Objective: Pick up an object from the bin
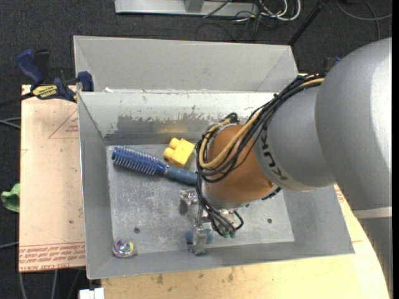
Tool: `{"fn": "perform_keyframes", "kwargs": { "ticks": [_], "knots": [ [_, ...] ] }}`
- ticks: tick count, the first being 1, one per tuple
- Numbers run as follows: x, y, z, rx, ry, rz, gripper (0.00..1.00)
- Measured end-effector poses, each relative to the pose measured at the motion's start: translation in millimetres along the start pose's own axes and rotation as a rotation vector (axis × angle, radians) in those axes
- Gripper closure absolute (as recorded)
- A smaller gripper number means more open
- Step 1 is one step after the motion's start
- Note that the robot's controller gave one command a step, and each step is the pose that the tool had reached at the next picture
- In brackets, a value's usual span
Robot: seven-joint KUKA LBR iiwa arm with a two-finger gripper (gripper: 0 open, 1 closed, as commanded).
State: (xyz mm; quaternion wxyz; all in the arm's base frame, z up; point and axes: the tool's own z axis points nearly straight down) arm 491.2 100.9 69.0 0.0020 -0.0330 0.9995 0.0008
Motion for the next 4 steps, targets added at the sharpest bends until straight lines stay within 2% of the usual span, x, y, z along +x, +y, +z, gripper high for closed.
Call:
{"fn": "perform_keyframes", "kwargs": {
  "ticks": [1,2,3,4],
  "knots": [
    [-10.6,-51,-24,0.002,0.001,-0.170,0.00],
    [-0.4,1,-3,0.001,-0.010,-0.508,0.00],
    [-19.5,-35,-25,0.001,-0.001,-0.358,0.00],
    [4.9,4,-3,0.001,-0.015,-0.538,0.00]
  ]
}}
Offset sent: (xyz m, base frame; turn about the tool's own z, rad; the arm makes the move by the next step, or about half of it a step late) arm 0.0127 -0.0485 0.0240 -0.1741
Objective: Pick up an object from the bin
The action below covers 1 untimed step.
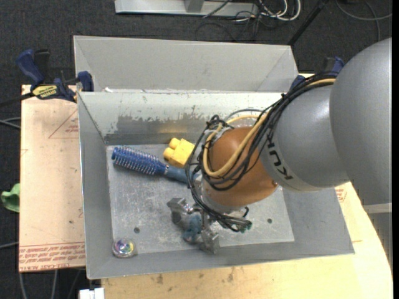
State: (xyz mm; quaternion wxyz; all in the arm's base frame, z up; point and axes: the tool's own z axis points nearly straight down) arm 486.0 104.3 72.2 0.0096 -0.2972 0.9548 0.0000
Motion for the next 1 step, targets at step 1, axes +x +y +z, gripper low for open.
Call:
{"fn": "perform_keyframes", "kwargs": {
  "ticks": [1],
  "knots": [
    [4.4,1.3,2.1,-0.006,0.016,0.003,1.00]
  ]
}}
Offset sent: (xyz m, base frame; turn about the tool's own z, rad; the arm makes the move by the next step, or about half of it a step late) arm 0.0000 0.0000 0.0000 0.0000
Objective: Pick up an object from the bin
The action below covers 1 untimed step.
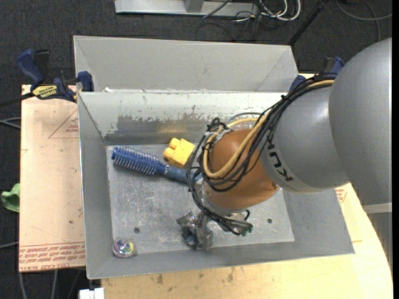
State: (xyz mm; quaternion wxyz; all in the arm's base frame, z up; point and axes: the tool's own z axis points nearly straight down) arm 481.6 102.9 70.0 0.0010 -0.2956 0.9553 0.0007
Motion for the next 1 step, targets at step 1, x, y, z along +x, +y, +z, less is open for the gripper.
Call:
{"fn": "perform_keyframes", "kwargs": {
  "ticks": [1],
  "knots": [
    [-1.0,-1.0,-121.3,0.004,-0.008,0.038,1.00]
  ]
}}
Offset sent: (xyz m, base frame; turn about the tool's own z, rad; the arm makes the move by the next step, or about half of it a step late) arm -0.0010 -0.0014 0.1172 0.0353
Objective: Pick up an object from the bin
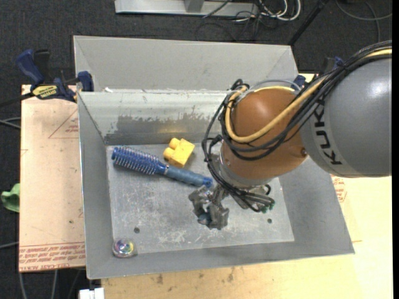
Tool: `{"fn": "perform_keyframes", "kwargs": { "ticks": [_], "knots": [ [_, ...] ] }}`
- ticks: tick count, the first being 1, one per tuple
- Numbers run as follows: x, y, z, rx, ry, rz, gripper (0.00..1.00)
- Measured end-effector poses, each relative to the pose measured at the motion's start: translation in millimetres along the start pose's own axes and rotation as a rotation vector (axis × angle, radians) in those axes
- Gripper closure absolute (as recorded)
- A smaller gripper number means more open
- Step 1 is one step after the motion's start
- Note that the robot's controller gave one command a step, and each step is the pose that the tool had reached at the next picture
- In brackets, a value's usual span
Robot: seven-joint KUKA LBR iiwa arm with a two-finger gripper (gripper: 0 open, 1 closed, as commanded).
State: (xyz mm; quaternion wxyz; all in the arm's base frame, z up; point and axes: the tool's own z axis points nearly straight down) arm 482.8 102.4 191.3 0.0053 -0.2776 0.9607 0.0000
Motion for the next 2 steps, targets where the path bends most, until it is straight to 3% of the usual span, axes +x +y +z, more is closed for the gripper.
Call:
{"fn": "perform_keyframes", "kwargs": {
  "ticks": [1,2],
  "knots": [
    [14.4,-22,-159,0.002,-0.002,0.078,1.00],
    [-25.7,-48,-164,-0.001,0.004,-0.118,1.00]
  ]
}}
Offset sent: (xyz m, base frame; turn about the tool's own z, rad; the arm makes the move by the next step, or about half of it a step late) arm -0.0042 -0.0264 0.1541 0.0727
